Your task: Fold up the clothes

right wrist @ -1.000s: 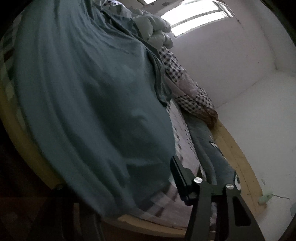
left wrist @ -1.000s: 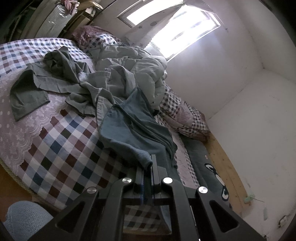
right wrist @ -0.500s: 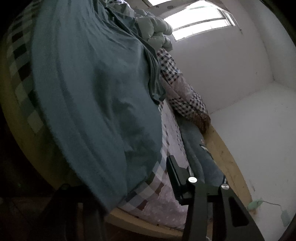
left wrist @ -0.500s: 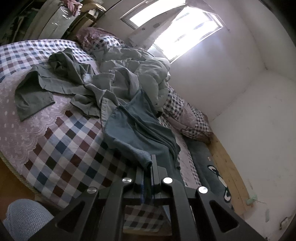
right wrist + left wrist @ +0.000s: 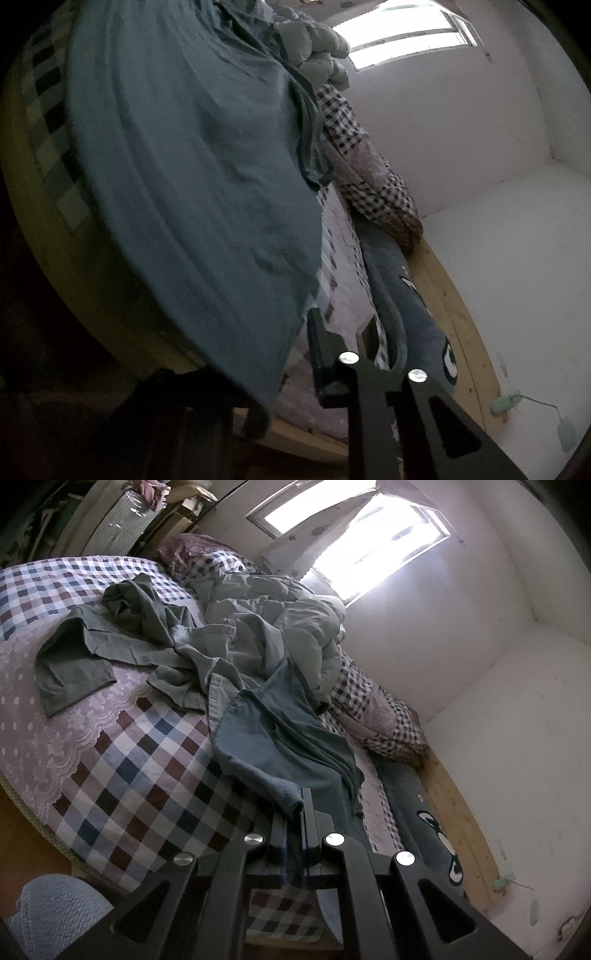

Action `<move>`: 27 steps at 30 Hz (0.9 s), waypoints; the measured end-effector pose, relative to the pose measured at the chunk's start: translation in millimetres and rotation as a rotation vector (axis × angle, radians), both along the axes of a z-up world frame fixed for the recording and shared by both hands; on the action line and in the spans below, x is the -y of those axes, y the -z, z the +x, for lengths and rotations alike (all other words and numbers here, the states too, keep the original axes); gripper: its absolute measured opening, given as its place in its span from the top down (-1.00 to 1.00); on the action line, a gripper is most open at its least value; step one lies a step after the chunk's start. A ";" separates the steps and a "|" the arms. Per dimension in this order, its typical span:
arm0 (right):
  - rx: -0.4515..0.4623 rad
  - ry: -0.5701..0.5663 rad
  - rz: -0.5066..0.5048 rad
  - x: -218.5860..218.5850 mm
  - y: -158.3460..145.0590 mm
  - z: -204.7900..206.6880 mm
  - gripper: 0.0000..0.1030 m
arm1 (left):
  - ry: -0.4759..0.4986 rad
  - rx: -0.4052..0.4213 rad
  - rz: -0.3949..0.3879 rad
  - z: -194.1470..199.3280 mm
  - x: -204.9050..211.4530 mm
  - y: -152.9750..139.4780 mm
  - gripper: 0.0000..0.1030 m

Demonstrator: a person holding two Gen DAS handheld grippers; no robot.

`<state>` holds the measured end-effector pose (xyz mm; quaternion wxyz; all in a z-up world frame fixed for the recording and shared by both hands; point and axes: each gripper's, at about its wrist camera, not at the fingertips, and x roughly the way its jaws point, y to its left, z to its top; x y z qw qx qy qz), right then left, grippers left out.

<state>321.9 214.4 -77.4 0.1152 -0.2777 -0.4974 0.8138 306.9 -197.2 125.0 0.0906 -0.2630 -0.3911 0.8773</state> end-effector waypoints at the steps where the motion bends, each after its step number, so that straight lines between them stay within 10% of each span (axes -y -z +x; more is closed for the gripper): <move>1: -0.001 -0.001 0.000 -0.9 -1.8 1.8 0.78 | 0.002 0.000 -0.002 -0.3 -0.3 0.2 0.93; 13: 0.049 -0.095 -0.059 -3.4 -27.7 25.7 1.00 | 0.009 0.002 -0.006 1.2 -3.6 0.3 0.93; 27: -0.189 -0.061 -0.148 -31.8 -175.8 34.5 1.00 | 0.045 -0.131 -0.024 29.0 -2.8 -55.4 0.94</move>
